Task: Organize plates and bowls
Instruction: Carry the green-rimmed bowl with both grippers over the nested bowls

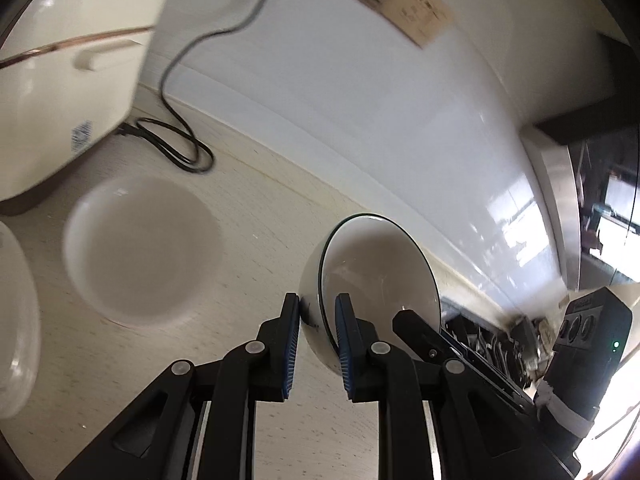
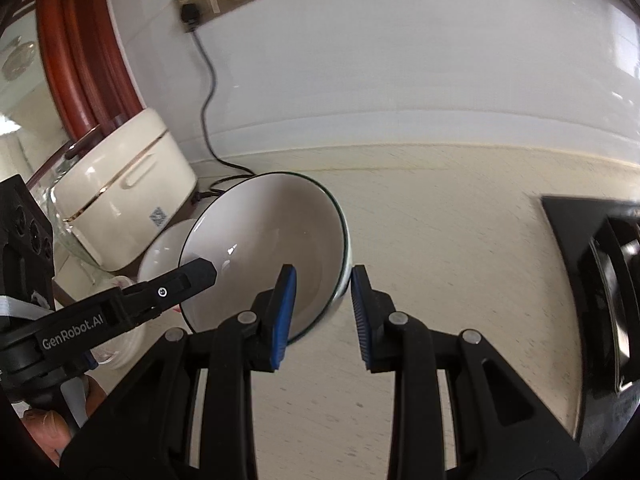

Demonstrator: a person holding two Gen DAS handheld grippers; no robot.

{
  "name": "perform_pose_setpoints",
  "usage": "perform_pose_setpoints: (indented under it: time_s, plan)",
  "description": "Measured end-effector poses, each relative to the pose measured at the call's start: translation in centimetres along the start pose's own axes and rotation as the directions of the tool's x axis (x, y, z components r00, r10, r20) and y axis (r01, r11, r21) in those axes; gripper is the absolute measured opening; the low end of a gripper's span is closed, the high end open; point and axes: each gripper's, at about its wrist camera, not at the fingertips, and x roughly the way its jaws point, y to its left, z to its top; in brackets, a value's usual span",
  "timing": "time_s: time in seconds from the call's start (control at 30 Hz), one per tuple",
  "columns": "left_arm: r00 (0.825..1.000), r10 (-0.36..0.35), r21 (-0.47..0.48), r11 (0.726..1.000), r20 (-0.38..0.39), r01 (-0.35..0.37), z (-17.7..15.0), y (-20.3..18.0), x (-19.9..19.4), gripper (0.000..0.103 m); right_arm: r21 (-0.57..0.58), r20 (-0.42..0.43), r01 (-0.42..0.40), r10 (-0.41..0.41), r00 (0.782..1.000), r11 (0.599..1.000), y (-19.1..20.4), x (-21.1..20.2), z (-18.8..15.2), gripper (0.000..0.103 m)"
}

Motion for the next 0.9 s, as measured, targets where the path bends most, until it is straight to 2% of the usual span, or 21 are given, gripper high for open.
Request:
perform_pose_setpoints:
  time_s: [0.37,0.6,0.9]
  plan:
    - [0.994,0.051,-0.101,0.994,0.102,-0.04,2.9,5.6,-4.3,0.018,-0.084,-0.027,-0.103,0.101,0.995,0.991,6.8,3.2,2.1,0.032]
    - [0.989,0.09,-0.146,0.987,0.117,-0.072,3.4,8.2,-5.1,0.018,-0.116,-0.063,-0.145,0.139,0.988,0.983,9.7,5.2,2.3,0.032]
    - [0.986,0.134,-0.179,0.977,0.096,-0.116,3.3,10.2,-4.4,0.018,-0.127,-0.126,-0.152,0.136,0.983,0.98,10.4,7.4,1.3,0.032]
